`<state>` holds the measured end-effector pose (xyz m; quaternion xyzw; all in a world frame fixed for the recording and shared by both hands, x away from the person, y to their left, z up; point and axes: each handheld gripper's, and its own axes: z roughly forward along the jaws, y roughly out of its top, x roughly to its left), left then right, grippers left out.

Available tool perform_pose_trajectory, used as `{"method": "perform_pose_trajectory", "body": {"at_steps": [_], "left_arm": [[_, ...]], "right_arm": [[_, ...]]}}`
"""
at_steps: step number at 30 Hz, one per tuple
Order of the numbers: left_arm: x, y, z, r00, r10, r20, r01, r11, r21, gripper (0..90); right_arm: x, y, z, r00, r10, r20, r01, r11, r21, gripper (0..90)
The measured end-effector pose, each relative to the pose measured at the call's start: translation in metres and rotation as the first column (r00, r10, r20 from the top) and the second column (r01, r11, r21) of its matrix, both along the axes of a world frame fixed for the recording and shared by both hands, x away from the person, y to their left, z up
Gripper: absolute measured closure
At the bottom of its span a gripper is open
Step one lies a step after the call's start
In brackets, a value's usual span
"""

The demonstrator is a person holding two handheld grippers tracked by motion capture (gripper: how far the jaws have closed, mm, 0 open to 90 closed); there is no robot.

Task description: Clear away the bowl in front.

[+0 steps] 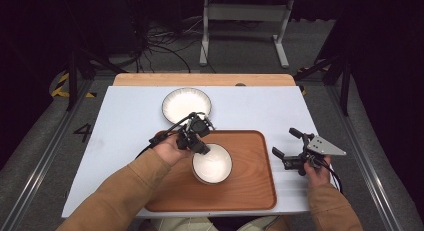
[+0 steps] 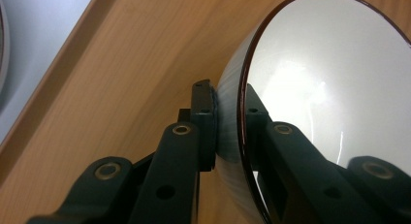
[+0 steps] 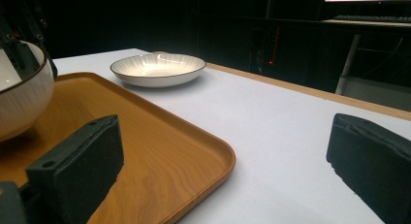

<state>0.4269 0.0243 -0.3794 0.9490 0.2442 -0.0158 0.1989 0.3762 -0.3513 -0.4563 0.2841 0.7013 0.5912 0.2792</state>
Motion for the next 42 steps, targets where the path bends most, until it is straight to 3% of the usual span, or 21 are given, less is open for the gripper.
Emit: {"method": "perform_pose_trajectory", "body": {"at_steps": [11, 25, 34, 42], "left_arm": [[0.005, 0.0, -0.01, 0.9998, 0.021, 0.005, -0.021, 0.9997, 0.008, 82.3], [0.007, 0.002, -0.01, 1.0, 0.004, 0.0, -0.004, 0.9998, 0.017, 81.3], [0.011, 0.005, -0.014, 0.9995, 0.03, 0.007, -0.031, 0.999, 0.033, 79.0], [0.011, 0.004, -0.015, 0.9998, 0.016, -0.014, -0.015, 0.9997, 0.018, 73.4]], "right_arm": [[0.0, 0.0, 0.0, 1.0, 0.0, 0.002, 0.0, 1.0, 0.0, 0.5], [0.0, 0.0, 0.0, 1.0, -0.001, 0.002, 0.001, 1.0, -0.002, 0.5], [0.0, 0.0, 0.0, 1.0, -0.001, 0.002, 0.001, 1.0, -0.003, 0.5], [0.0, 0.0, 0.0, 1.0, -0.002, 0.003, 0.002, 1.0, -0.004, 0.5]]}}
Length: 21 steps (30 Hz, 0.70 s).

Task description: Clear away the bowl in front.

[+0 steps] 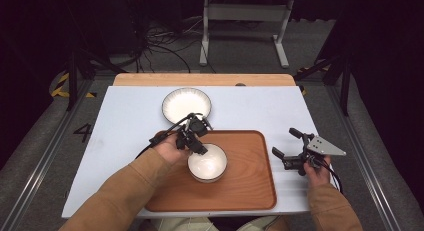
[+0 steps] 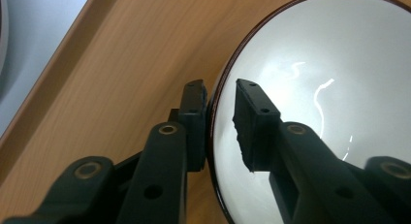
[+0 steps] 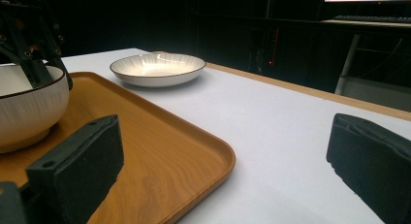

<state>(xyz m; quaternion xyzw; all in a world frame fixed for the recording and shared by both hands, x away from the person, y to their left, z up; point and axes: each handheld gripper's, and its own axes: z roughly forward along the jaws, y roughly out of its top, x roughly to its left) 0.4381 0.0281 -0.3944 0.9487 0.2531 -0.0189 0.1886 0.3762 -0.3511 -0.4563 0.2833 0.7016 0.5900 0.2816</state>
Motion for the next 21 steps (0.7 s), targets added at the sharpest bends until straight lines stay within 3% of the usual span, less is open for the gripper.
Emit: {"method": "perform_pose_trajectory", "body": {"at_steps": [4, 7, 9, 11, 12, 14, 20, 21], "left_arm": [[-0.002, 0.001, 0.004, 0.9999, 0.003, 0.015, -0.002, 0.9998, -0.018, 66.0], [-0.003, 0.004, 0.007, 0.9998, 0.008, 0.02, -0.007, 0.9995, -0.03, 65.6], [-0.003, 0.009, 0.01, 0.9998, 0.008, 0.019, -0.007, 0.9977, -0.067, 63.6], [-0.007, 0.014, 0.014, 0.9995, 0.003, 0.031, 0.0, 0.9939, -0.111, 59.2], [-0.007, 0.014, 0.014, 0.9995, 0.003, 0.031, 0.0, 0.9939, -0.111, 56.3], [-0.01, 0.021, 0.02, 0.9979, -0.011, 0.064, 0.021, 0.9885, -0.15, 53.5], [-0.019, 0.033, 0.03, 0.9953, 0.016, 0.096, 0.004, 0.9776, -0.21, 46.2], [-0.021, 0.035, 0.032, 0.9943, 0.02, 0.105, 0.004, 0.9742, -0.225, 41.3]], "right_arm": [[0.0, 0.0, 0.0, 1.0, 0.0, -0.003, 0.0, 1.0, 0.002, 0.5], [0.0, 0.0, 0.0, 1.0, 0.0, -0.003, 0.0, 1.0, 0.003, 0.5], [0.0, 0.0, 0.0, 1.0, 0.0, -0.004, 0.0, 1.0, 0.004, 0.5], [0.0, 0.0, 0.0, 1.0, 0.0, -0.003, 0.0, 1.0, 0.005, 0.6], [0.0, 0.0, 0.0, 1.0, 0.0, -0.003, 0.0, 1.0, 0.005, 0.6], [0.0, 0.0, 0.0, 1.0, -0.002, -0.007, 0.002, 1.0, 0.006, 0.6], [0.001, -0.001, 0.0, 1.0, -0.003, -0.009, 0.003, 1.0, 0.007, 0.6], [0.001, -0.001, 0.0, 1.0, -0.003, -0.009, 0.003, 1.0, 0.007, 0.6]]}}
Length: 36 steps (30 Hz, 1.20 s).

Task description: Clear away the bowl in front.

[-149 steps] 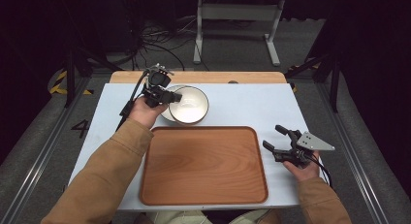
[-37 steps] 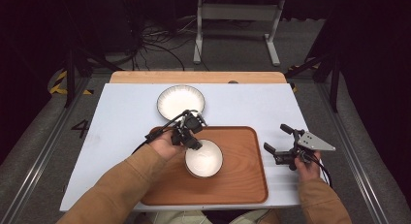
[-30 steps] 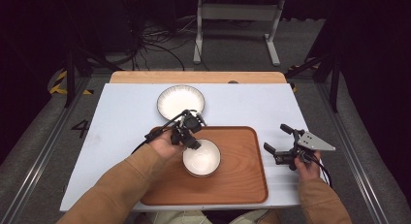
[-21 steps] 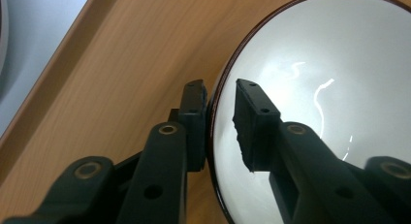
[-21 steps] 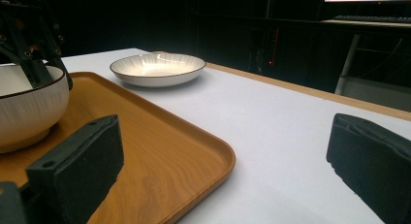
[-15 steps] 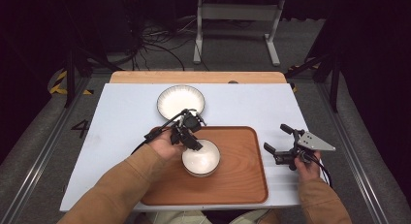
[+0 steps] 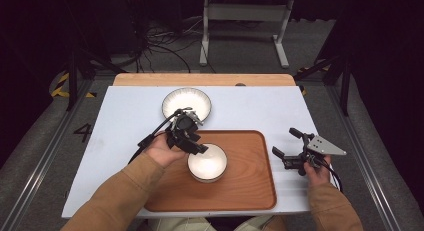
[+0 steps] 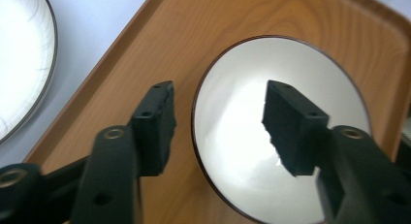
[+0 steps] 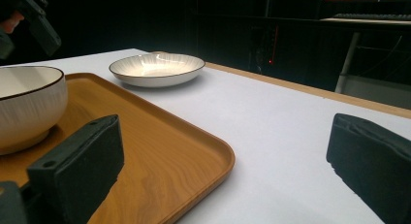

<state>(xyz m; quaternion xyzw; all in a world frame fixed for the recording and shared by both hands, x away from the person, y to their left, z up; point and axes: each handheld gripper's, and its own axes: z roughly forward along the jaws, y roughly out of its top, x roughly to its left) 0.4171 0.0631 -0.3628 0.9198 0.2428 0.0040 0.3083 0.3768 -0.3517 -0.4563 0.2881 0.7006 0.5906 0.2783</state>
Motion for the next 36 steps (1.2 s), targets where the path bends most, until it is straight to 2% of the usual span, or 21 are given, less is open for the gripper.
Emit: {"method": "perform_pose_trajectory", "body": {"at_steps": [1, 3, 4, 7, 12, 15, 16, 18, 19, 22, 23, 24, 25, 27, 28, 30, 31, 32, 33, 34, 36], "left_arm": [[-0.003, 0.004, 0.002, 0.9996, 0.028, 0.003, -0.028, 0.9991, -0.032, 38.7], [-0.005, 0.008, 0.003, 0.9998, 0.022, -0.001, -0.022, 0.9982, -0.057, 37.7], [-0.006, 0.011, 0.004, 0.9995, 0.029, 0.008, -0.029, 0.9974, -0.067, 32.2], [-0.011, 0.02, 0.007, 0.9983, 0.051, 0.029, -0.047, 0.9933, -0.106, 28.5], [-0.017, 0.036, 0.009, 0.9952, 0.085, 0.049, -0.074, 0.9785, -0.193, 20.9], [-0.02, 0.042, 0.009, 0.9925, 0.102, 0.068, -0.085, 0.9729, -0.215, 15.8], [-0.023, 0.048, 0.008, 0.9879, 0.121, 0.097, -0.095, 0.9665, -0.239, 14.5], [-0.025, 0.053, 0.007, 0.9856, 0.135, 0.102, -0.103, 0.9579, -0.268, 12.7], [-0.025, 0.053, 0.007, 0.9856, 0.135, 0.102, -0.103, 0.9579, -0.268, 11.5], [-0.028, 0.062, 0.003, 0.9815, 0.15, 0.119, -0.107, 0.9447, -0.31, 7.1], [-0.028, 0.062, 0.003, 0.9815, 0.15, 0.119, -0.107, 0.9447, -0.31, 6.1], [-0.032, 0.066, 0.001, 0.9738, 0.157, 0.164, -0.095, 0.9381, -0.333, 4.4], [-0.032, 0.066, 0.001, 0.9738, 0.157, 0.164, -0.095, 0.9381, -0.333, 3.2], [-0.037, 0.07, 0.001, 0.9611, 0.171, 0.217, -0.087, 0.9323, -0.351, 2.3], [-0.039, 0.073, 0.001, 0.953, 0.181, 0.243, -0.081, 0.9241, -0.374, 2.0], [-0.041, 0.074, 0.0, 0.9496, 0.189, 0.25, -0.082, 0.92, -0.383, 1.6], [-0.043, 0.078, -0.002, 0.9424, 0.196, 0.271, -0.067, 0.9044, -0.421, 0.8], [-0.045, 0.08, -0.003, 0.9376, 0.207, 0.279, -0.066, 0.8947, -0.442, 0.8], [-0.045, 0.082, -0.005, 0.9342, 0.212, 0.287, -0.063, 0.8896, -0.452, 0.7], [-0.045, 0.082, -0.005, 0.9342, 0.212, 0.287, -0.063, 0.8896, -0.452, 0.7], [-0.047, 0.087, -0.008, 0.928, 0.22, 0.301, -0.052, 0.8762, -0.479, 0.8]], "right_arm": [[0.0, 0.0, 0.0, 1.0, -0.001, -0.001, 0.001, 1.0, -0.001, 0.6], [0.0, 0.0, 0.0, 1.0, -0.001, -0.001, 0.001, 1.0, -0.002, 0.7], [0.0, 0.0, 0.0, 1.0, -0.001, -0.002, 0.001, 1.0, -0.004, 0.7], [0.001, 0.0, 0.0, 1.0, 0.001, -0.004, -0.001, 1.0, -0.003, 0.7], [0.001, 0.0, 0.0, 1.0, 0.002, -0.005, -0.002, 1.0, -0.004, 0.6], [0.001, 0.001, 0.0, 1.0, 0.001, -0.005, -0.001, 1.0, -0.002, 0.6], [0.001, 0.0, 0.0, 1.0, 0.0, -0.003, 0.0, 1.0, -0.004, 0.6], [0.001, 0.0, 0.0, 1.0, -0.001, -0.004, 0.0, 1.0, -0.003, 0.6], [0.001, 0.0, 0.0, 1.0, -0.001, -0.004, 0.001, 1.0, -0.002, 0.6], [0.0, 0.0, 0.0, 1.0, 0.0, -0.002, 0.0, 1.0, -0.005, 0.6], [0.0, 0.0, 0.0, 1.0, -0.001, -0.002, 0.001, 1.0, -0.005, 0.6], [0.0, 0.0, 0.0, 1.0, -0.001, -0.002, 0.001, 1.0, -0.005, 0.6], [0.0, 0.0, 0.0, 1.0, -0.001, -0.002, 0.001, 1.0, -0.005, 0.6], [0.001, 0.0, 0.0, 1.0, -0.001, -0.003, 0.001, 1.0, -0.002, 0.6], [0.0, 0.0, 0.0, 1.0, -0.001, -0.003, 0.001, 1.0, -0.002, 0.6], [0.0, 0.0, 0.0, 1.0, -0.001, -0.003, 0.001, 1.0, -0.002, 0.6], [0.0, 0.0, 0.0, 1.0, -0.001, -0.003, 0.001, 1.0, -0.002, 0.6], [0.0, 0.0, 0.0, 1.0, -0.001, -0.003, 0.001, 1.0, -0.002, 0.6], [0.0, 0.0, 0.0, 1.0, -0.001, -0.002, 0.001, 1.0, -0.003, 0.6], [0.0, 0.0, 0.0, 1.0, -0.001, -0.002, 0.001, 1.0, -0.003, 0.6], [0.0, 0.0, 0.0, 1.0, -0.001, -0.003, 0.001, 1.0, -0.001, 0.6]]}}
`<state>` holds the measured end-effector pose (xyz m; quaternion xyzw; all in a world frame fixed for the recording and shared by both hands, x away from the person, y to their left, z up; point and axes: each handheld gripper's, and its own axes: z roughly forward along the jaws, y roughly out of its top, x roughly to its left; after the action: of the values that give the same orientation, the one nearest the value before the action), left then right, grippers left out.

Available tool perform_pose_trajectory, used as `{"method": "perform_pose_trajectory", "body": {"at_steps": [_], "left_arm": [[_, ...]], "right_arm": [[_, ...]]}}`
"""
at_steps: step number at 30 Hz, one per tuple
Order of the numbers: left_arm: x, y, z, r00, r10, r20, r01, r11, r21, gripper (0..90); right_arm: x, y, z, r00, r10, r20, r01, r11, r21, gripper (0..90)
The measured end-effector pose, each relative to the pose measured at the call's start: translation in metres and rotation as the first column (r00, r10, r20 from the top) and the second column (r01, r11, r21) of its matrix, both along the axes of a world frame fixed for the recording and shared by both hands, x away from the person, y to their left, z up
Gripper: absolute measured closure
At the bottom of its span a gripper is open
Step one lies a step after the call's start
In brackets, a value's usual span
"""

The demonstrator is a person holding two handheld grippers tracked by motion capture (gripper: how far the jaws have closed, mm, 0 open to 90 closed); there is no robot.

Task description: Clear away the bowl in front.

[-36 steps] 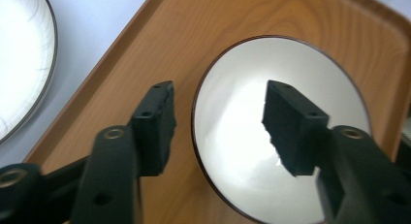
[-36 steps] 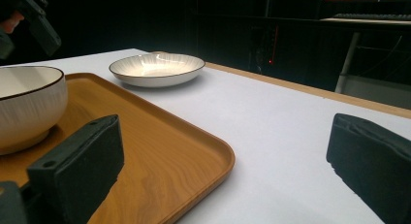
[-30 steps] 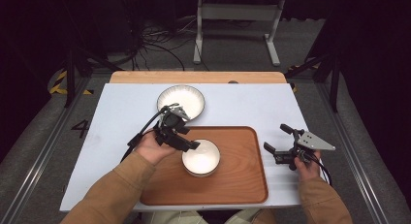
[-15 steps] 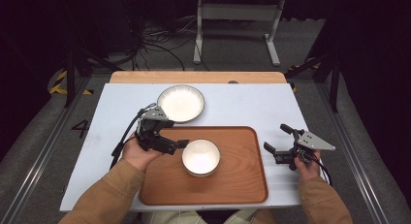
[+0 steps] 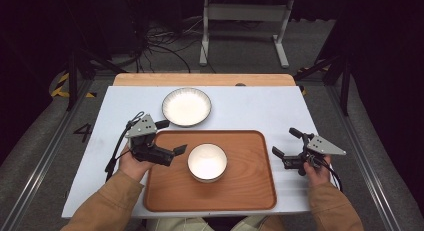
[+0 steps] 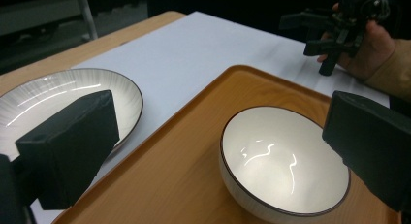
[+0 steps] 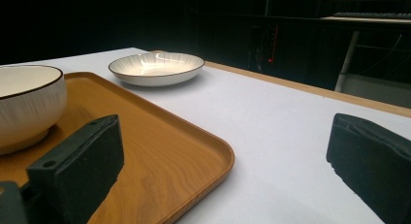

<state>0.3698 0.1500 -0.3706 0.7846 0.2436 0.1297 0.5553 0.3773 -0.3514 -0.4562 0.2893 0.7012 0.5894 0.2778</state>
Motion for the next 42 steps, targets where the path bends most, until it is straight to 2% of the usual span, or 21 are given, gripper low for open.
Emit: {"method": "perform_pose_trajectory", "body": {"at_steps": [1, 2, 3, 7, 12, 14, 16, 20, 24, 27, 31, 32, 39, 42], "left_arm": [[-0.001, 0.003, -0.002, 1.0, -0.002, 0.008, 0.002, 0.9998, -0.018, 0.8], [-0.002, 0.008, -0.006, 0.9999, -0.011, 0.006, 0.011, 0.9977, -0.067, 0.7], [-0.002, 0.008, -0.006, 0.9999, -0.011, 0.006, 0.011, 0.9977, -0.067, 0.6], [-0.004, 0.017, -0.013, 0.9994, -0.001, 0.034, 0.006, 0.991, -0.134, 0.6], [-0.009, 0.032, -0.024, 0.994, 0.034, 0.104, -0.013, 0.9807, -0.195, 0.6], [-0.01, 0.034, -0.025, 0.993, 0.039, 0.111, -0.017, 0.9809, -0.194, 0.6], [-0.012, 0.04, -0.028, 0.9899, 0.054, 0.131, -0.026, 0.9774, -0.21, 0.6], [-0.013, 0.05, -0.035, 0.9908, 0.058, 0.122, -0.03, 0.9752, -0.219, 0.4], [-0.016, 0.058, -0.041, 0.987, 0.075, 0.142, -0.04, 0.972, -0.231, 0.5], [-0.018, 0.063, -0.044, 0.9867, 0.087, 0.137, -0.053, 0.9704, -0.236, 0.3], [-0.019, 0.069, -0.047, 0.9869, 0.091, 0.133, -0.059, 0.9719, -0.228, 0.3], [-0.021, 0.074, -0.049, 0.987, 0.104, 0.123, -0.075, 0.9733, -0.217, 0.3], [-0.024, 0.086, -0.058, 0.984, 0.136, 0.115, -0.11, 0.9721, -0.207, 0.3], [-0.025, 0.09, -0.061, 0.9842, 0.138, 0.111, -0.118, 0.9778, -0.173, 0.3]], "right_arm": [[0.0, 0.0, 0.0, 1.0, 0.0, 0.0, 0.0, 1.0, 0.0, 0.6], [0.0, 0.0, 0.0, 1.0, 0.001, 0.0, -0.001, 1.0, 0.001, 0.6], [0.0, 0.0, 0.0, 1.0, 0.0, 0.0, 0.0, 1.0, 0.001, 0.6], [0.0, 0.0, 0.0, 1.0, 0.0, 0.0, 0.0, 1.0, 0.0, 0.6], [0.0, 0.0, 0.0, 1.0, -0.001, 0.001, 0.001, 1.0, -0.001, 0.6], [0.0, 0.0, 0.0, 1.0, -0.001, 0.001, 0.001, 1.0, -0.002, 0.6], [0.0, 0.0, 0.0, 1.0, -0.001, 0.001, 0.001, 1.0, -0.002, 0.6], [0.0, 0.0, 0.0, 1.0, -0.001, 0.001, 0.001, 1.0, -0.002, 0.6], [0.0, 0.0, 0.0, 1.0, -0.001, 0.001, 0.001, 1.0, -0.002, 0.6], [0.0, 0.0, 0.0, 1.0, -0.002, 0.002, 0.002, 1.0, -0.002, 0.6], [0.0, 0.0, 0.0, 1.0, -0.001, 0.003, 0.001, 1.0, -0.002, 0.6], [0.0, 0.0, 0.0, 1.0, -0.002, 0.002, 0.002, 1.0, -0.002, 0.6], [0.0, 0.0, 0.0, 1.0, -0.003, 0.002, 0.003, 1.0, -0.002, 0.6], [0.0, 0.0, 0.0, 1.0, -0.002, 0.002, 0.002, 1.0, -0.003, 0.6]]}}
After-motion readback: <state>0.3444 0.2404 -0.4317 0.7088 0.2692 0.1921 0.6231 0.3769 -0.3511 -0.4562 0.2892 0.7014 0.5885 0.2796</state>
